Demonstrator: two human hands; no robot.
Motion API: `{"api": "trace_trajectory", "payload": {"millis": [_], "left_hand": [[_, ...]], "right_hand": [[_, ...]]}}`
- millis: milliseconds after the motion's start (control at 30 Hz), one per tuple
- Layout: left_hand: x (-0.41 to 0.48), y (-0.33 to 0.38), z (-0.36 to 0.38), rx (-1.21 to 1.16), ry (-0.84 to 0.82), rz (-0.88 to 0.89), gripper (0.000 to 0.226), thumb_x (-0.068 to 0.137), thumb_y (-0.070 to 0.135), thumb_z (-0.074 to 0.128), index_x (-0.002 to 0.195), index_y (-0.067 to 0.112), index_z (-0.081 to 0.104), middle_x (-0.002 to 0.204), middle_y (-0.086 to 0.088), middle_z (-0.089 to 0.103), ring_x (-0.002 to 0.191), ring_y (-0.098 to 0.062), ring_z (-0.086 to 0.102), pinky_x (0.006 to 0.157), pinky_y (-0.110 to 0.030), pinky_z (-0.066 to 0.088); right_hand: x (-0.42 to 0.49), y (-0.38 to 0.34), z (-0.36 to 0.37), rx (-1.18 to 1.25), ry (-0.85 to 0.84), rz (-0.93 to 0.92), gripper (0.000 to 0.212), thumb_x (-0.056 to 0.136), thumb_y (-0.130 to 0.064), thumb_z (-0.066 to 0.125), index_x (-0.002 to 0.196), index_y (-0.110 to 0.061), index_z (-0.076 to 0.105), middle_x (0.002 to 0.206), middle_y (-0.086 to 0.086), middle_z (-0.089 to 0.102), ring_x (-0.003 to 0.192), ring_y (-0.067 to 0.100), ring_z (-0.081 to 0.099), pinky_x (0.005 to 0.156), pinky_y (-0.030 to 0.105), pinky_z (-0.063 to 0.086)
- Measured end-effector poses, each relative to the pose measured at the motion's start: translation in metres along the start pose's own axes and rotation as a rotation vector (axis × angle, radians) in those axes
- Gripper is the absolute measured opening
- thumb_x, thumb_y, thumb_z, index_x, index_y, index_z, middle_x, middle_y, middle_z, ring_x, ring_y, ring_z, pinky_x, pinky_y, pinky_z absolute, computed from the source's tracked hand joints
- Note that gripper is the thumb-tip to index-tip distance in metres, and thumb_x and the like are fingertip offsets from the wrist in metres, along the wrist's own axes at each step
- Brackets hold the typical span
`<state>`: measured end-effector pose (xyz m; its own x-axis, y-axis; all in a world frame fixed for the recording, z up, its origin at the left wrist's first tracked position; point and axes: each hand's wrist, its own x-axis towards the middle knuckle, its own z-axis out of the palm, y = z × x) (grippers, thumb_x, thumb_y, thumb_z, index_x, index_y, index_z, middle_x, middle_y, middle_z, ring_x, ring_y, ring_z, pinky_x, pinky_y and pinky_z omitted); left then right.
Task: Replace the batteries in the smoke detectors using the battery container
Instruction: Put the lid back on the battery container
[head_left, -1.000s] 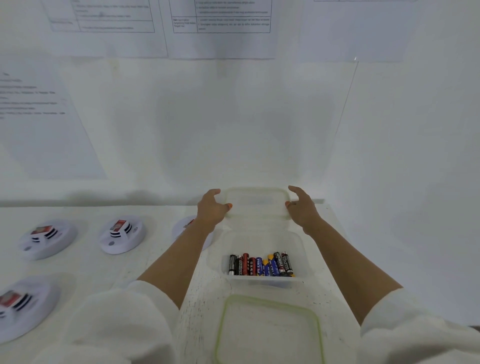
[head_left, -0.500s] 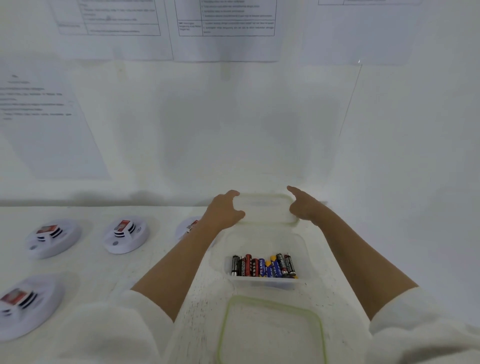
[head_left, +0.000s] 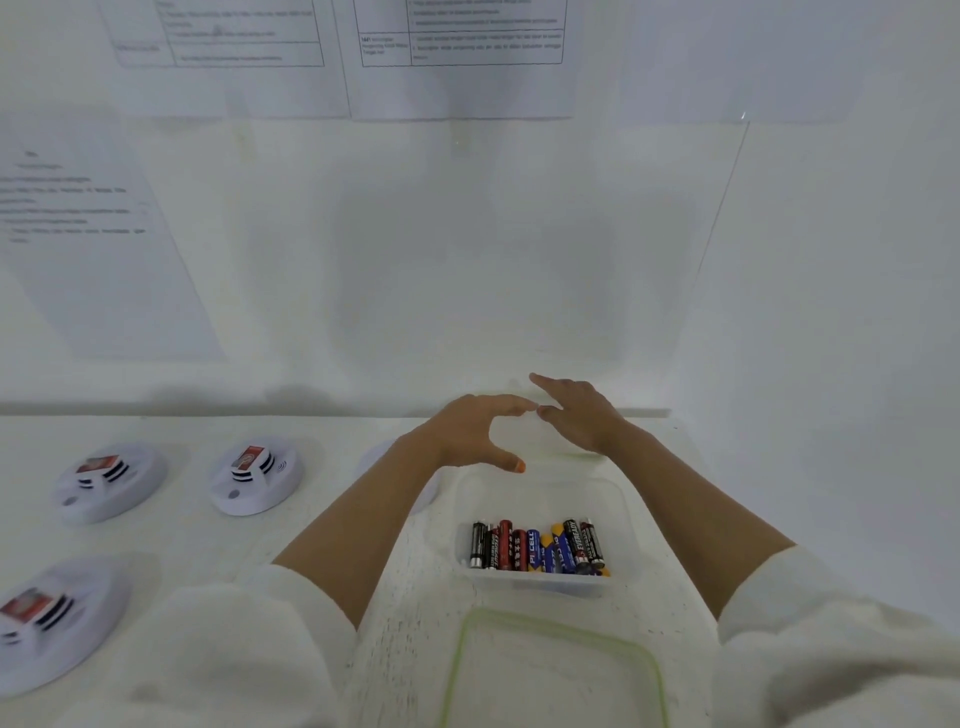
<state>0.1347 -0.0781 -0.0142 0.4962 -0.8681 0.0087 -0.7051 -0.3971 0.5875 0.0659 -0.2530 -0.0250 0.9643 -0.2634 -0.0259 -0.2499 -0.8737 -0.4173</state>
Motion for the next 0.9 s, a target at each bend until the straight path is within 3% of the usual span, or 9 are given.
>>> {"api": "trace_trajectory", "payload": {"millis": [300,600,733,900], "left_hand": [[0.01,0.004,-0.003,0.349,0.0,0.06,0.074,0.071,0.042,0.077,0.136,0.025,0.045,0.136,0.007,0.053,0.12,-0.014,0.049,0.1,-0.026,0.03],[0.011,0.01,-0.007,0.513,-0.024,0.108,0.065,0.072,0.046,0.074,0.13,0.022,0.054,0.133,0.008,0.055,0.105,-0.013,0.057,0.093,-0.024,0.035],[0.011,0.013,-0.009,0.526,-0.033,0.103,0.065,0.073,0.046,0.074,0.13,0.022,0.055,0.13,0.007,0.058,0.101,-0.013,0.058,0.088,-0.02,0.034],[0.011,0.009,-0.009,0.443,-0.016,0.076,0.067,0.07,0.049,0.075,0.128,0.024,0.056,0.136,0.011,0.051,0.112,-0.008,0.056,0.099,-0.023,0.032]], "right_hand": [[0.012,-0.003,0.005,0.017,-0.016,0.056,0.046,0.097,-0.028,0.034,0.143,-0.03,0.03,0.145,0.002,0.038,0.134,0.021,0.032,0.11,0.037,0.02],[0.013,-0.008,0.003,0.055,-0.015,0.089,0.042,0.094,-0.026,0.038,0.136,-0.025,0.041,0.142,-0.001,0.041,0.132,0.018,0.032,0.108,0.036,0.018],[0.013,-0.008,0.003,0.074,-0.011,0.088,0.042,0.094,-0.025,0.038,0.137,-0.026,0.041,0.142,-0.002,0.042,0.133,0.018,0.032,0.109,0.035,0.017],[0.012,-0.004,0.002,0.087,-0.031,0.064,0.043,0.096,-0.027,0.038,0.139,-0.026,0.038,0.145,-0.002,0.039,0.135,0.018,0.029,0.111,0.034,0.016]]}}
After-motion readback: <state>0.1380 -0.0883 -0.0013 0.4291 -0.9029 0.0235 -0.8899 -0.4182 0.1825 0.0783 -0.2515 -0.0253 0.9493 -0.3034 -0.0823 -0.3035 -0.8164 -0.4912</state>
